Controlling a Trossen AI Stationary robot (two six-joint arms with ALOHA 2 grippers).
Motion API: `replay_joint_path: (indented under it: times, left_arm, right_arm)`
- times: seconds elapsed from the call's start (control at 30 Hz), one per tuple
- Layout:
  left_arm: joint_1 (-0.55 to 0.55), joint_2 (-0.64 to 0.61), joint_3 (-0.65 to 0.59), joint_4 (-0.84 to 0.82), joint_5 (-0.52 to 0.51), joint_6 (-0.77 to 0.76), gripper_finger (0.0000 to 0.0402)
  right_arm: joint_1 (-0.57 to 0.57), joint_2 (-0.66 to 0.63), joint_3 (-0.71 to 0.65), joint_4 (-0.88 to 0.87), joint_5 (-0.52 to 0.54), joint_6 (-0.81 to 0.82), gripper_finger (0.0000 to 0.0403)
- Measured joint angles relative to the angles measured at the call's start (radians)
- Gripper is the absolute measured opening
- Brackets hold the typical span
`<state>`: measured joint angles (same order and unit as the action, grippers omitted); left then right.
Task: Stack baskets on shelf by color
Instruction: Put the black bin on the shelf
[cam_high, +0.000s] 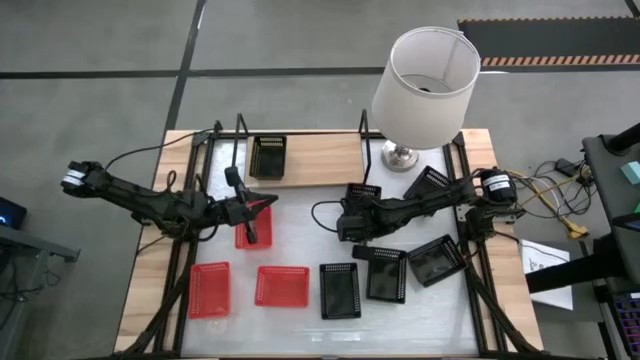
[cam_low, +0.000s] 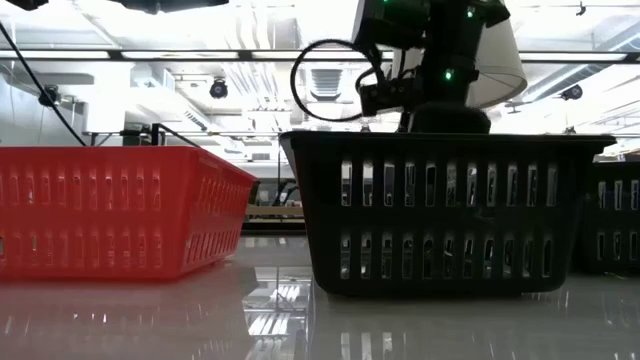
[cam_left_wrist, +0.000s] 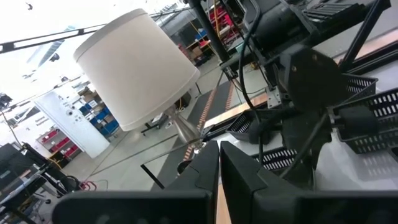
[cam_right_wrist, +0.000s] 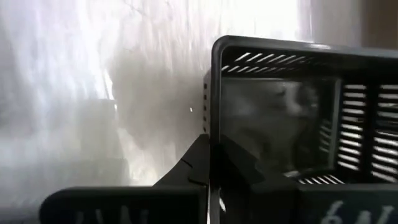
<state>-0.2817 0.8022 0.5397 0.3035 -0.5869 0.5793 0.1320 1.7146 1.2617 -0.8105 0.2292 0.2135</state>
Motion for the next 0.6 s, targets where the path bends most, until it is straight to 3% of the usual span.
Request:
replay_joint_path:
  times: [0.37,0.6]
  left_arm:
    - [0.000,-0.146,-0.083,0.005,-0.003,-0.026,0.0000]
    - [0.000,-0.192,-0.121,0.034,-0.003,-0.023,0.0000]
  right_arm:
    - [0.060,-0.011,0.197,-0.074,0.010,-0.100,0.0010]
    - [0.019,-0.011,0.266,0.035,0.090,-0.203,0.0009]
